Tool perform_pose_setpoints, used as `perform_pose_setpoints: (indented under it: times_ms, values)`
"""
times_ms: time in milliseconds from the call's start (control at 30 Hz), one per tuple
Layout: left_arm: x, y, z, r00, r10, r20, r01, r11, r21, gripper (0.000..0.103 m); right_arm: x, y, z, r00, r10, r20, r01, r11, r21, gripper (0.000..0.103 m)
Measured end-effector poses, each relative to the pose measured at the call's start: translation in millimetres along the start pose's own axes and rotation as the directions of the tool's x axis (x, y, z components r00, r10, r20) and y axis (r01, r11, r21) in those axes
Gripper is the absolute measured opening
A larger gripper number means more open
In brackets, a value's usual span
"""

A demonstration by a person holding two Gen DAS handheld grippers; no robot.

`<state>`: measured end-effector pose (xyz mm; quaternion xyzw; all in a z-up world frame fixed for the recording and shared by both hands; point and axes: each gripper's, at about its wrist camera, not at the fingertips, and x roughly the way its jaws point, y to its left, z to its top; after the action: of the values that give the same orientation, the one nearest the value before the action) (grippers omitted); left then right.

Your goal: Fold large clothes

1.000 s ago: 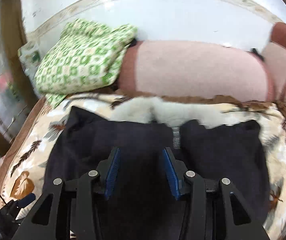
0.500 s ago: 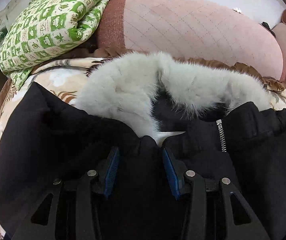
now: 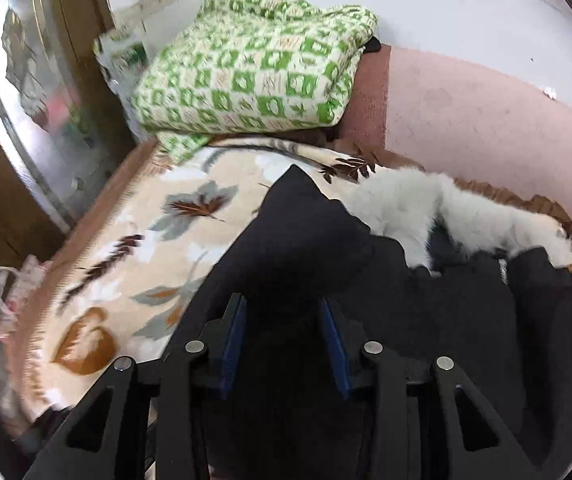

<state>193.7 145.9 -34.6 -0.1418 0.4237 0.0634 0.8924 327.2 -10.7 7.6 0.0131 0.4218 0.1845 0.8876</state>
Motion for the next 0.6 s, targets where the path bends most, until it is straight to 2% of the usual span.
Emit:
perform_pose_setpoints:
  times_ms: [167, 233, 300, 367, 533, 600]
  values:
    - [-1.2, 7.3, 6.0, 1.0, 0.016, 0.016, -0.016, 1.0, -0.007, 0.079, 75.1, -0.1, 14.5, 0.988, -0.134, -0.073, 0.133, 0.991, -0.011, 0.042]
    - [-0.2, 10.3, 8.4, 1.0, 0.017, 0.014, -0.017, 1.0, -0.01, 0.079, 111.6, -0.9, 16.1, 0.966, -0.214, -0.143, 0.206, 0.976, -0.068, 0.042]
    - [0.0, 12.1, 9.9, 1.0, 0.012, 0.012, -0.012, 1.0, -0.015, 0.079, 130.0, -0.6, 14.5, 0.943, -0.288, -0.165, 0.272, 0.955, -0.114, 0.042]
    - [-0.2, 12.4, 10.5, 1.0, 0.016, 0.015, -0.016, 1.0, -0.012, 0.079, 137.3, 0.8, 14.5, 0.934, -0.319, -0.161, 0.3, 0.945, -0.133, 0.042]
    - [-3.9, 4.4, 12.2, 1.0, 0.018, 0.022, -0.018, 1.0, 0.014, 0.079, 115.9, 1.4, 10.5, 0.951, -0.294, -0.099, 0.281, 0.951, -0.126, 0.042]
    - [-8.7, -2.3, 12.1, 0.999, 0.006, 0.038, -0.007, 0.999, 0.034, 0.079, 79.8, 5.1, 13.1, 0.973, -0.225, -0.041, 0.22, 0.971, -0.097, 0.042]
